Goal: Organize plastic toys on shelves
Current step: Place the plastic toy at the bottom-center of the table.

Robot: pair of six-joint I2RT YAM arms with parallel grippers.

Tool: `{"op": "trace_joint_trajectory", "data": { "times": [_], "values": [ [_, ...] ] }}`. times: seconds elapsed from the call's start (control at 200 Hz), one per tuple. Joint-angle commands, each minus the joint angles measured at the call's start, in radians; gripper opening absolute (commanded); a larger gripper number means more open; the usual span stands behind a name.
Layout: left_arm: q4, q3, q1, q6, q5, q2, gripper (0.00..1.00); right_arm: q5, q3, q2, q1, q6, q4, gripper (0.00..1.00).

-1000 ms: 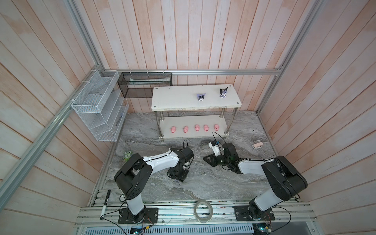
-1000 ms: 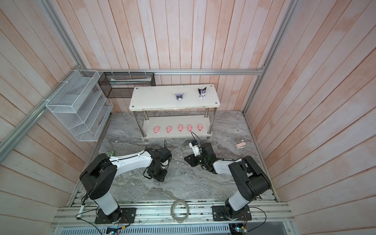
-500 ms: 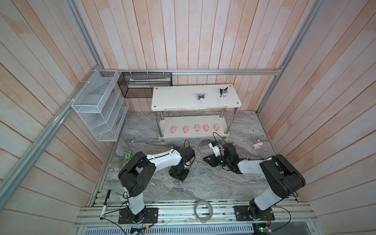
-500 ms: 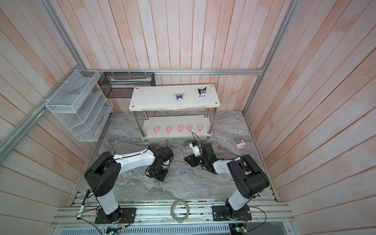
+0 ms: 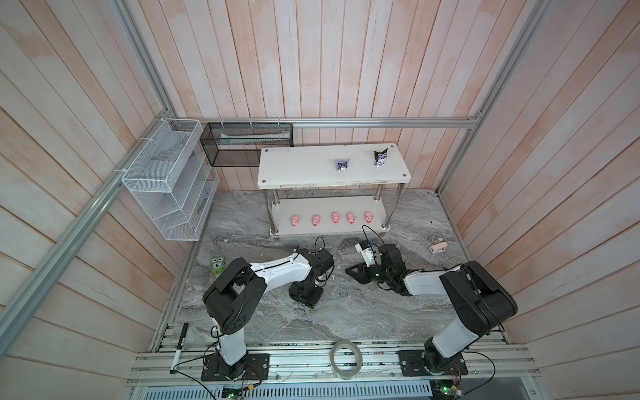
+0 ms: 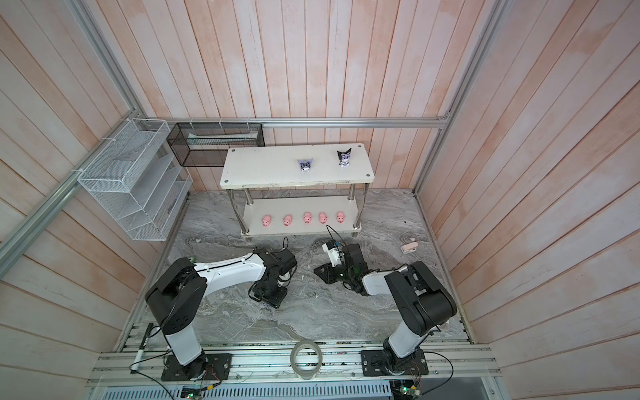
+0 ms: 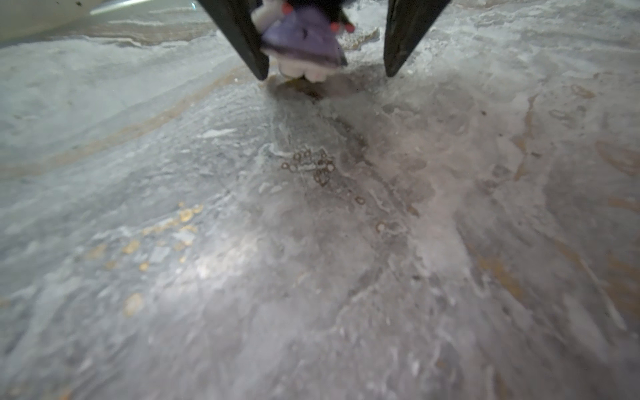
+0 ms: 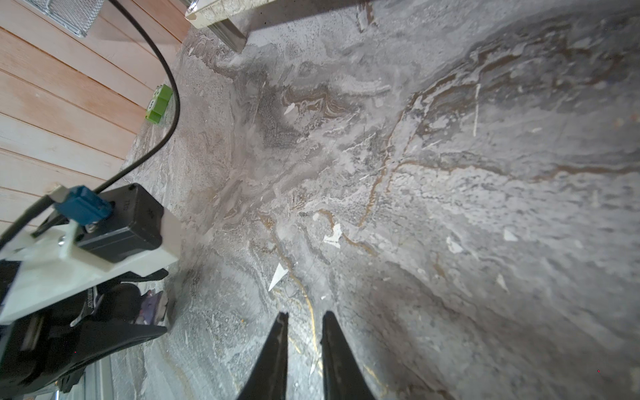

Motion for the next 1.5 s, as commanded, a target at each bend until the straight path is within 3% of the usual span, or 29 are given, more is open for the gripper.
{"op": "trace_joint_trajectory", "data": {
  "times": [0.0, 0.42, 0.705, 0.825, 1.165, 1.495],
  "values": [
    [-0.012, 0.024, -0.005, -0.012, -0.028, 0.019, 0.56, -0.019, -0.008, 0.021, -0.004, 0.007, 0.023, 0.20],
    [-0.013, 0.037, -0.021, -0.019, -0.029, 0.028, 0.58, -0.025, -0.013, 0.029, -0.004, 0.012, 0.035, 0.20],
    [-0.057, 0.057, -0.037, -0.037, -0.078, 0.048, 0.41, -0.031, -0.013, 0.038, -0.004, 0.013, 0.043, 0.20],
    [-0.086, 0.069, -0.038, -0.040, -0.103, 0.049, 0.40, -0.034, -0.014, 0.042, -0.005, 0.012, 0.047, 0.20],
    [-0.145, 0.098, -0.046, -0.030, -0.143, 0.090, 0.40, -0.044, -0.014, 0.051, -0.008, 0.012, 0.055, 0.20],
    [-0.137, 0.093, -0.050, -0.027, -0.145, 0.125, 0.48, -0.052, -0.011, 0.058, -0.012, 0.015, 0.058, 0.19]
  ]
}}
